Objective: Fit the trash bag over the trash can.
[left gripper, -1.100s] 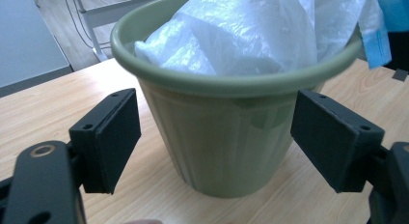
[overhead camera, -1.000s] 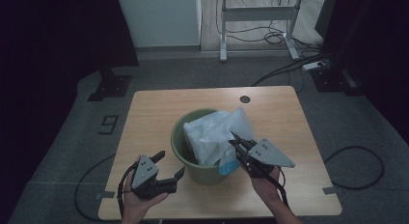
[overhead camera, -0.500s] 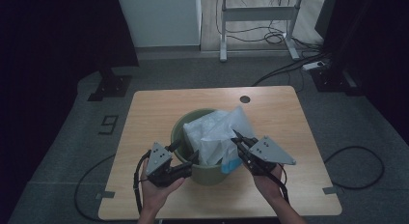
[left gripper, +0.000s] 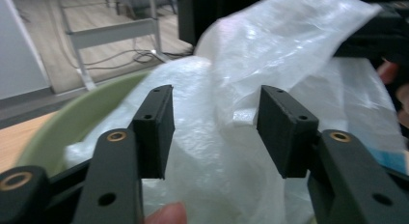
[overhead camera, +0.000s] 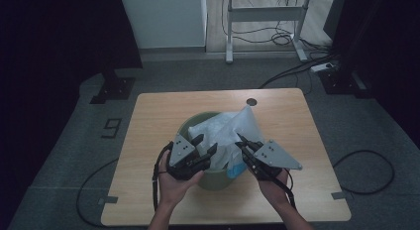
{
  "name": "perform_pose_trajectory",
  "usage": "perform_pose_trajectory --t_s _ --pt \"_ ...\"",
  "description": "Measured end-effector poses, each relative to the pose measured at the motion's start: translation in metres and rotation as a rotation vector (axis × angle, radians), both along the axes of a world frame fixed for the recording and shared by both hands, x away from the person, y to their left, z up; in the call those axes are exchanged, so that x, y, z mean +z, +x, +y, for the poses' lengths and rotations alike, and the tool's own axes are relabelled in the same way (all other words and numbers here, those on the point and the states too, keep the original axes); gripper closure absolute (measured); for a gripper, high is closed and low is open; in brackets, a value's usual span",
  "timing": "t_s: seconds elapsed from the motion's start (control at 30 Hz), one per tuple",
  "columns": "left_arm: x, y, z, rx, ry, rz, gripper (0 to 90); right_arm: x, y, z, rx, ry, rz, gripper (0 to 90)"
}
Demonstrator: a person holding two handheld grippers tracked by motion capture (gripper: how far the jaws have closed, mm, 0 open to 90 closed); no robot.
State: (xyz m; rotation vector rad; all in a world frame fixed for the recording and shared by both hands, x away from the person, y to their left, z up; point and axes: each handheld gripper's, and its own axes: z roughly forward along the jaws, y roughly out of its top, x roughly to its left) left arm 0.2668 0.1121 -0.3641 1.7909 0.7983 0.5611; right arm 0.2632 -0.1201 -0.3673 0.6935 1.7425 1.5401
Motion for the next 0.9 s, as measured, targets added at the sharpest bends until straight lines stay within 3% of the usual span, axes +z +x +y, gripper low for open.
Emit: perform_pose_trajectory --t_s 0.2,0.33,0.47,0.6,0.63,0.77,0.9 --pt "-0.004 -0.007 -0.002 -0.030 0.002 -0.009 40.5 0.002 0.002 -0.005 -0.013 0.007 -0.002 88.7" --pt "-0.003 -0.008 -0.010 -0.033 0.029 -0.033 40.1 0.004 0.002 -0.005 -0.011 0.013 -0.006 88.8" --pt "-0.006 -0.005 -0.018 -0.033 0.052 -0.030 54.5 0.004 0.001 -0.002 -0.001 0.013 -0.005 88.8" --pt "-0.011 0.001 -0.018 -0.078 0.042 0.019 82.5 0.001 0.001 -0.002 0.014 0.012 0.011 86.6" --pt "-0.012 0.001 -0.017 -0.079 0.043 0.026 86.6 -0.001 0.000 -0.002 0.023 0.018 0.021 82.0" --pt "-0.014 0.001 -0.012 -0.045 0.017 0.041 89.7 -0.011 -0.010 -0.003 0.012 0.057 0.062 48.3" --pt "-0.013 0.001 -0.007 -0.023 -0.003 0.051 90.0 -0.026 -0.035 -0.005 -0.018 0.081 0.083 33.6"
